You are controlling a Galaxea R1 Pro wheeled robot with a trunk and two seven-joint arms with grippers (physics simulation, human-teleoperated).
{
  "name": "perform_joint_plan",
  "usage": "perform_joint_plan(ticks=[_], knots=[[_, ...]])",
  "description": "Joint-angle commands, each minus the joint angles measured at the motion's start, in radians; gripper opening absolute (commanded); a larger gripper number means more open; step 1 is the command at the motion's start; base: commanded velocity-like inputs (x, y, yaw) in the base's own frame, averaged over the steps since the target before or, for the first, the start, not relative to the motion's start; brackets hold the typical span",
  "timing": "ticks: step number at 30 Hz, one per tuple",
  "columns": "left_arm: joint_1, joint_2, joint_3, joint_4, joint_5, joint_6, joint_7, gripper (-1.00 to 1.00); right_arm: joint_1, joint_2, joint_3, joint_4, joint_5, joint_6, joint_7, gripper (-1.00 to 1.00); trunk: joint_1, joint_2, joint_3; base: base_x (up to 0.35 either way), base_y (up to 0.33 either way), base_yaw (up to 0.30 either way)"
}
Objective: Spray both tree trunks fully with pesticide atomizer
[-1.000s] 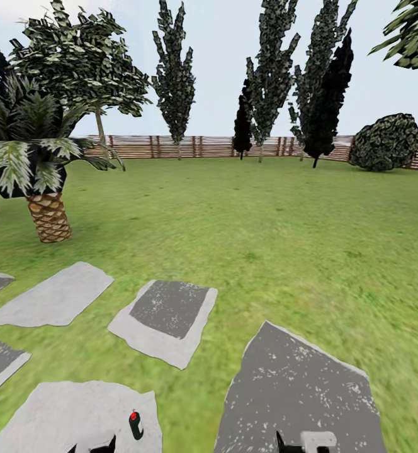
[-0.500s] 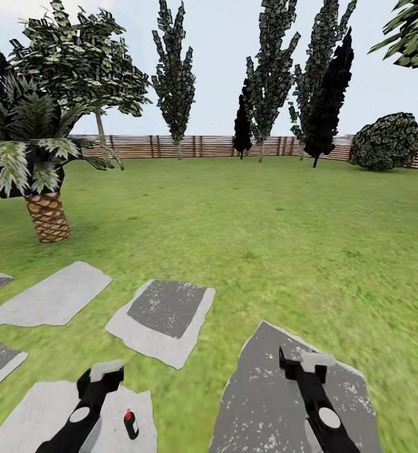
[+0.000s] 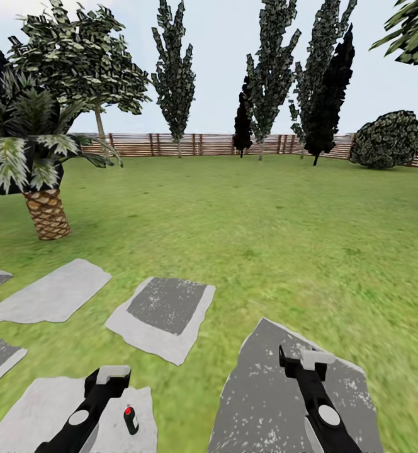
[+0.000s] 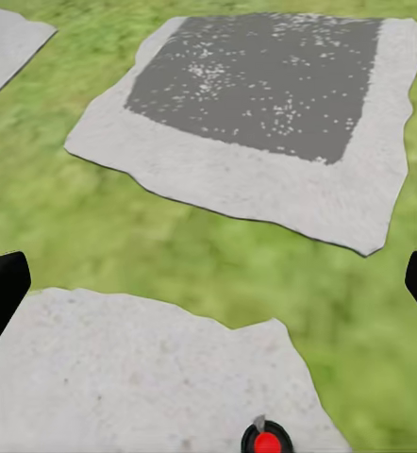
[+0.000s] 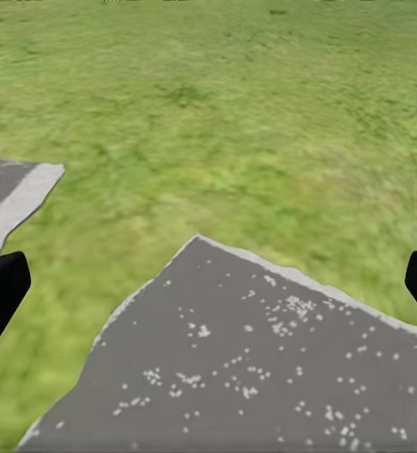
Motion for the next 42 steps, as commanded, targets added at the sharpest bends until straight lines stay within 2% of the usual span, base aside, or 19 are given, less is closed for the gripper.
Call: perform_joint_plan(ticks=[1, 9, 12, 20, 29, 42], knots=[[-0.001, -0.001, 0.006, 0.001, -0.01, -0.003, -0.001, 1.0, -0.001, 0.0, 0.001, 0.001, 0.001, -0.002, -0.004, 1.0, 0.004, -0.008, -0.004, 0.0, 0.0, 0.0], [-0.006, -0.001, 0.017, 0.003, -0.005, 0.003, 0.001, 1.0, -0.001, -0.002, 0.0, 0.003, 0.002, -0.002, -0.003, 1.0, 0.034, -0.064, -0.029, 0.0, 0.0, 0.0], [-0.008, 0.0, 0.019, 0.002, -0.002, 0.029, 0.0, 1.0, -0.001, -0.005, 0.0, 0.004, 0.002, -0.003, -0.001, 1.0, 0.046, -0.085, -0.039, 0.0, 0.0, 0.0], [-0.009, -0.002, 0.02, 0.002, -0.001, 0.048, 0.0, 1.0, -0.001, -0.011, 0.0, 0.004, 0.001, -0.004, -0.002, 1.0, 0.077, -0.141, -0.074, 0.0, 0.0, 0.0], [-0.009, -0.002, 0.021, 0.002, -0.001, 0.048, 0.001, 1.0, -0.001, -0.011, 0.0, 0.004, 0.0, -0.004, -0.002, 1.0, 0.081, -0.143, -0.123, 0.0, 0.0, 0.0], [-0.008, -0.005, 0.02, 0.002, -0.002, 0.047, 0.001, 1.0, -0.001, -0.012, 0.001, 0.003, 0.0, -0.003, -0.002, 1.0, 0.081, -0.143, -0.134, 0.0, -0.06, 0.026]])
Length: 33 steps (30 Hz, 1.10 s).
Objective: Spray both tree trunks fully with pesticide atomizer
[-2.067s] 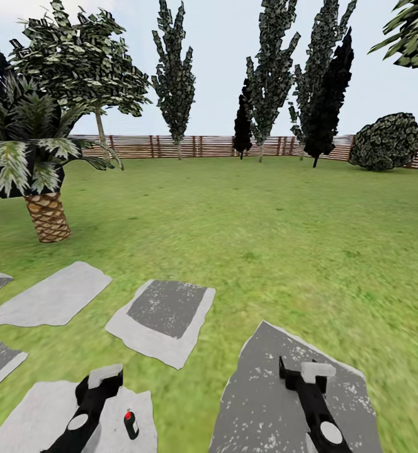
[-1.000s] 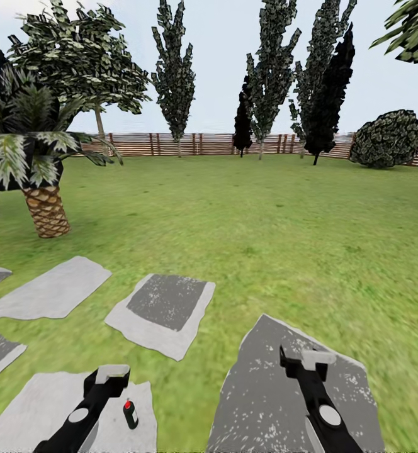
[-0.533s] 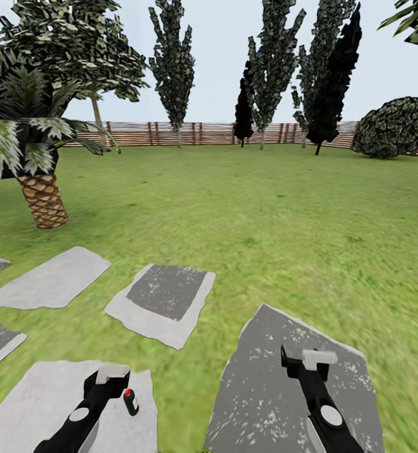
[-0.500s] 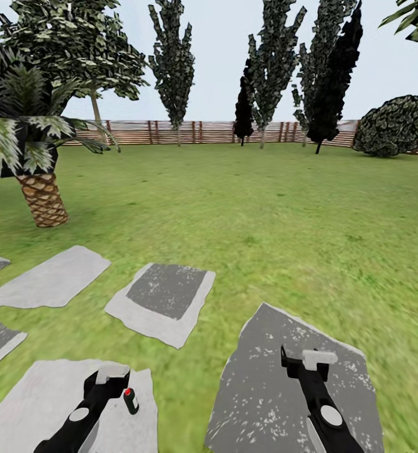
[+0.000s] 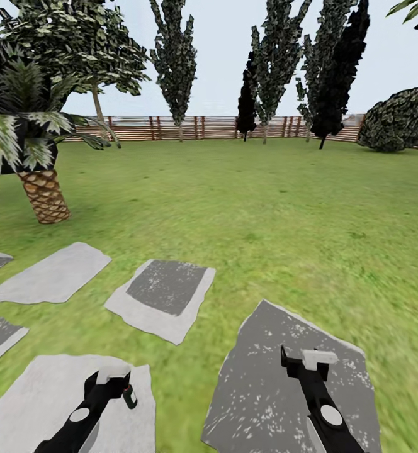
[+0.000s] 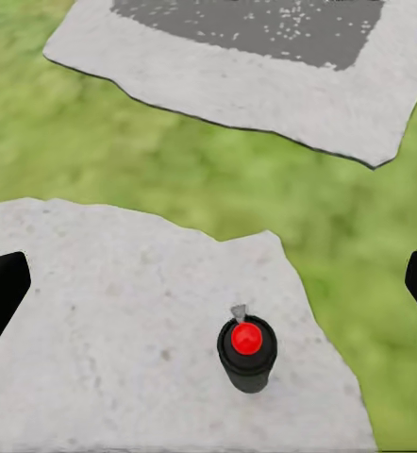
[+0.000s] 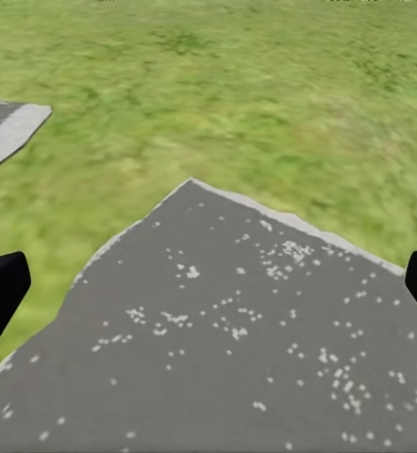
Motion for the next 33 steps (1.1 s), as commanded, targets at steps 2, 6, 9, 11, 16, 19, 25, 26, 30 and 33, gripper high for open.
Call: perform_joint_plan(ticks=[2, 6, 9, 11, 16, 19, 25, 26, 30, 33], knots=[[-0.001, -0.001, 0.007, 0.001, -0.01, -0.004, 0.0, 1.0, -0.001, -0.001, 0.001, 0.0, 0.001, -0.003, -0.004, 1.0, 0.0, 0.0, -0.001, 0.0, -0.252, 0.23], [-0.001, -0.001, 0.007, 0.001, -0.01, -0.005, 0.001, 1.0, 0.0, 0.0, 0.001, 0.0, 0.001, -0.003, -0.004, 1.0, 0.0, 0.0, -0.001, 0.0, -0.264, 0.263], [0.0, -0.001, 0.007, 0.001, -0.01, -0.005, 0.001, 1.0, 0.0, -0.001, 0.001, 0.0, 0.001, -0.003, -0.004, 1.0, 0.0, 0.0, -0.001, 0.0, -0.268, 0.274], [0.0, -0.001, 0.007, 0.001, -0.01, -0.005, 0.001, 1.0, 0.0, -0.001, 0.001, 0.0, 0.001, -0.003, -0.004, 1.0, 0.0, 0.0, -0.001, 0.0, -0.269, 0.277], [0.0, -0.001, 0.008, 0.001, -0.01, -0.004, 0.001, 1.0, 0.0, -0.001, 0.001, 0.0, 0.001, -0.002, -0.004, 1.0, 0.0, 0.0, -0.001, 0.005, -0.269, 0.278], [-0.001, -0.001, 0.009, 0.001, -0.01, -0.003, 0.001, 1.0, 0.0, -0.001, 0.001, 0.0, 0.001, -0.002, -0.004, 1.0, 0.0, 0.0, -0.001, 0.089, -0.26, 0.278], [-0.001, 0.001, 0.009, 0.001, -0.009, -0.005, 0.001, 1.0, 0.0, -0.001, 0.001, 0.0, 0.001, -0.002, -0.004, 1.0, 0.0, 0.0, -0.001, 0.221, -0.192, 0.277], [-0.001, 0.001, 0.009, 0.001, -0.008, -0.005, 0.001, 1.0, 0.0, -0.001, 0.001, 0.0, 0.001, -0.002, -0.004, 1.0, 0.0, 0.0, -0.001, 0.275, -0.134, 0.212], [-0.001, 0.002, 0.009, 0.001, -0.008, -0.006, 0.002, 1.0, 0.0, -0.001, 0.001, 0.0, 0.001, -0.002, -0.004, 1.0, 0.0, 0.0, -0.001, 0.267, -0.11, 0.13], [0.0, 0.001, 0.008, 0.001, -0.008, -0.007, 0.002, 1.0, 0.0, -0.001, 0.001, 0.0, 0.001, -0.002, -0.004, 1.0, 0.0, 0.0, -0.001, 0.077, -0.027, 0.017]])
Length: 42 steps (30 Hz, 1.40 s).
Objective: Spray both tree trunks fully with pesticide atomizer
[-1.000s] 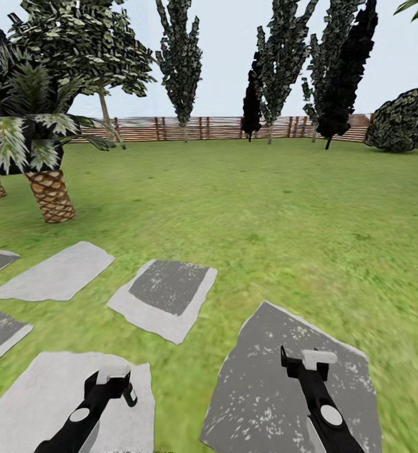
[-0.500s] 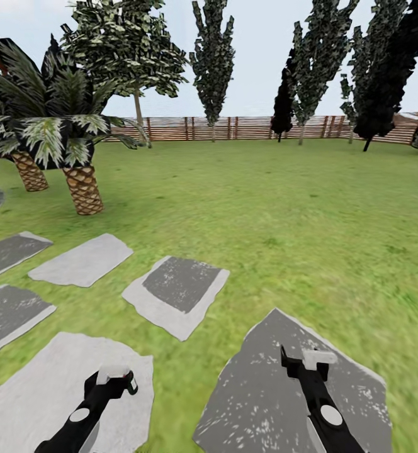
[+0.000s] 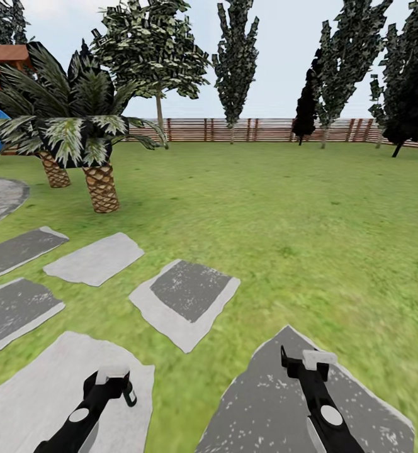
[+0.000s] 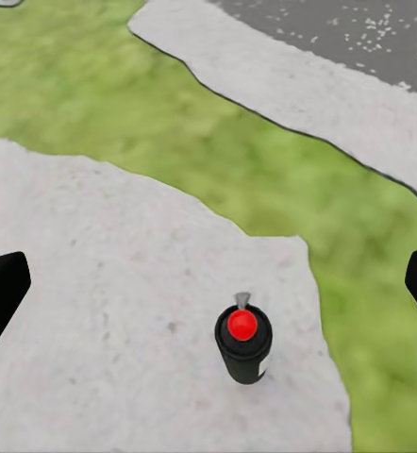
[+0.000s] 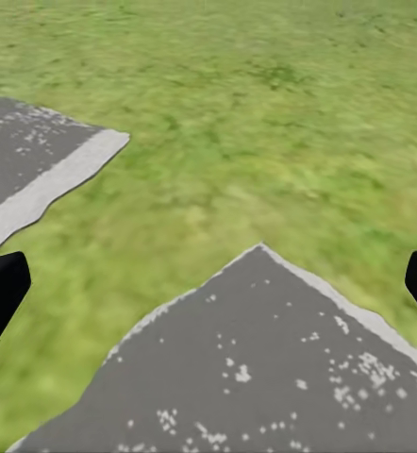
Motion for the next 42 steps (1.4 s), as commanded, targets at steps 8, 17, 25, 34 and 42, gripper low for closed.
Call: perform_joint_plan(ticks=[8, 17, 25, 34, 42], knots=[[0.001, -0.004, 0.006, 0.001, -0.011, -0.004, 0.011, 1.0, -0.001, -0.001, 0.001, 0.001, 0.001, -0.002, -0.004, 1.0, 0.0, 0.0, -0.001, 0.012, -0.018, 0.003], [0.0, -0.003, 0.007, 0.001, -0.011, -0.004, 0.012, 1.0, -0.001, -0.001, 0.001, 0.0, 0.001, -0.003, -0.004, 1.0, 0.0, 0.0, -0.001, 0.027, -0.223, 0.0], [0.0, 0.0, 0.008, 0.001, -0.01, -0.004, 0.014, 1.0, -0.001, 0.0, 0.001, 0.001, 0.001, -0.003, -0.004, 1.0, 0.0, 0.0, -0.001, 0.148, -0.236, 0.0], [0.0, 0.0, 0.019, 0.001, -0.008, -0.005, 0.012, 1.0, -0.001, 0.0, 0.001, 0.0, 0.001, -0.002, -0.004, 1.0, 0.0, 0.0, -0.001, 0.261, -0.056, 0.151], [0.001, 0.0, 0.019, 0.0, -0.009, -0.006, 0.003, 1.0, 0.0, -0.001, 0.001, 0.0, 0.001, -0.003, -0.004, 1.0, 0.0, 0.0, -0.001, 0.026, -0.001, 0.019]])
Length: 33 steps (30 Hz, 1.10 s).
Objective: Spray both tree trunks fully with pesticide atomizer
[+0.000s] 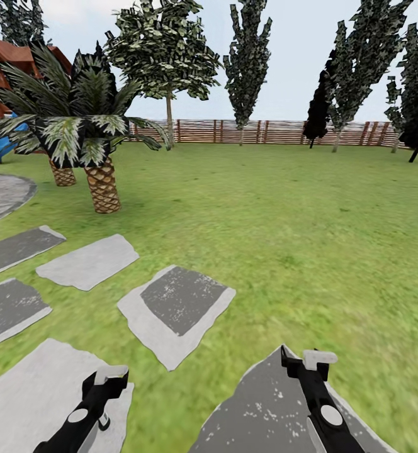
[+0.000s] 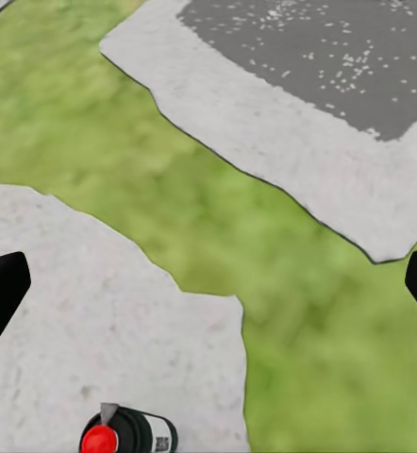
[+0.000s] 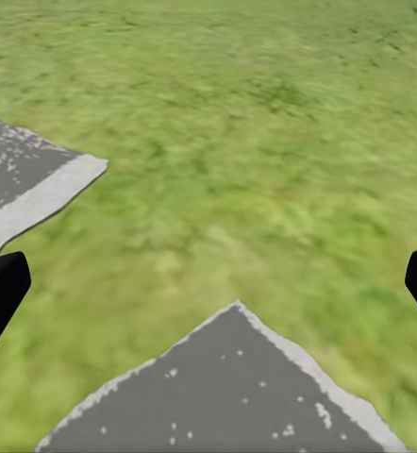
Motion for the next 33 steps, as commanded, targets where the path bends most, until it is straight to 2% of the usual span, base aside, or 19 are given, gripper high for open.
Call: perform_joint_plan(ticks=[1, 4, 33], knots=[[-0.001, 0.0, 0.006, 0.001, -0.011, -0.004, 0.0, 1.0, 0.0, 0.0, 0.001, 0.001, 0.001, -0.003, -0.004, 1.0, 0.0, 0.0, -0.001, 0.003, 0.0, 0.002], [0.0, 0.0, 0.006, 0.002, -0.011, -0.003, -0.002, 1.0, 0.0, 0.0, 0.0, 0.001, 0.001, -0.003, -0.004, 1.0, 0.0, 0.0, -0.003, 0.001, 0.0, 0.001], [0.006, 0.009, 0.024, 0.002, -0.011, -0.021, -0.006, 1.0, -0.001, 0.0, -0.001, 0.001, 0.001, -0.002, -0.004, 1.0, 0.013, -0.007, -0.16, 0.0, 0.0, 0.0]])
